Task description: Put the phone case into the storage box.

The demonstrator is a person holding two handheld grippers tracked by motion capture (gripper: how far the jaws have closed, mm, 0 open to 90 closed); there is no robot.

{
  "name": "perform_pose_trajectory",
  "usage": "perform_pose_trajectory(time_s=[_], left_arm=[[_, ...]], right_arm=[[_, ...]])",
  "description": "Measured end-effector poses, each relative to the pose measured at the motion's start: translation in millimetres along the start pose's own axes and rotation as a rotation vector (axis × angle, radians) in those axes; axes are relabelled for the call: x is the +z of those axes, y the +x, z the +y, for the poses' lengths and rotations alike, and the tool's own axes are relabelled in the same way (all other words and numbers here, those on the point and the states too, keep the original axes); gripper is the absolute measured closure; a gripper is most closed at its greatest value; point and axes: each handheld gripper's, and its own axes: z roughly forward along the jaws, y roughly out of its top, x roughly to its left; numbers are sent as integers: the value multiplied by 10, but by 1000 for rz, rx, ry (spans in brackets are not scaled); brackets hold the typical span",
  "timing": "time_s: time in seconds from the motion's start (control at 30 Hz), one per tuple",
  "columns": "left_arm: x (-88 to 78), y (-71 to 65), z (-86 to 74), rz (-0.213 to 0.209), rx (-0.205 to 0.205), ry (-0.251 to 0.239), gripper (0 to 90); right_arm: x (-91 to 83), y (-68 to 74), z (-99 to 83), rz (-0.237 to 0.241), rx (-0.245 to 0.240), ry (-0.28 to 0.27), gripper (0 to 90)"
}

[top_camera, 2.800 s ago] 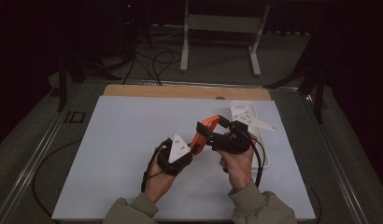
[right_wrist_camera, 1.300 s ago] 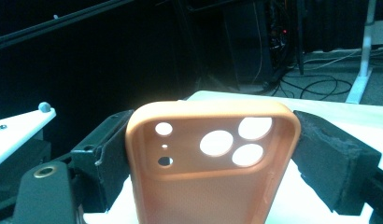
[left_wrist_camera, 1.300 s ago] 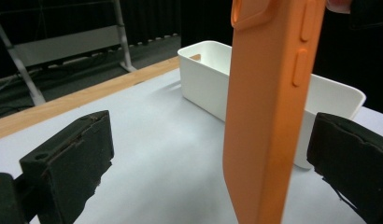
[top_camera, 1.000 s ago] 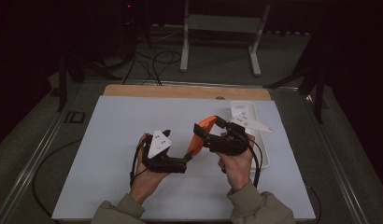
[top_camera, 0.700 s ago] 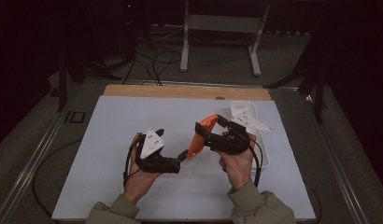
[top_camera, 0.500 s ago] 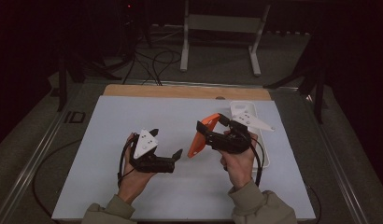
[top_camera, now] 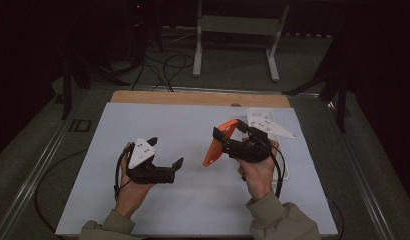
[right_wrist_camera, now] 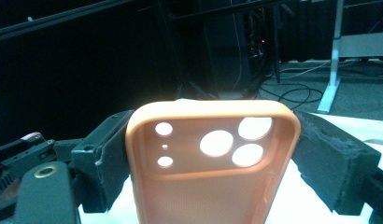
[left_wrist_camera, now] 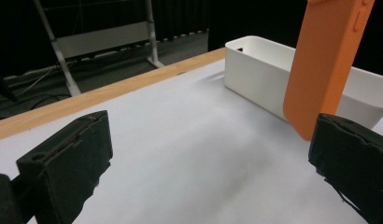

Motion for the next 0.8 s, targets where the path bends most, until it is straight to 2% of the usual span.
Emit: perform_pose_trajectory(time_s=[0.17,0.33,0.67,0.8], left_arm=[[-11,53,-33,12,1,29,3],[-37,109,-68,26,-9,29,3],[-94,232,-146,50,-15,59,3],[-120,277,-182,47,-18,53,3]], right_arm=[[-7,-5,30,-5,-5,-4,169],[-6,-12,58,-10,-7,-5,169],[9,-39,90,-24,-10,-4,169],[11,-57,102,-31,-11,-6,170]])
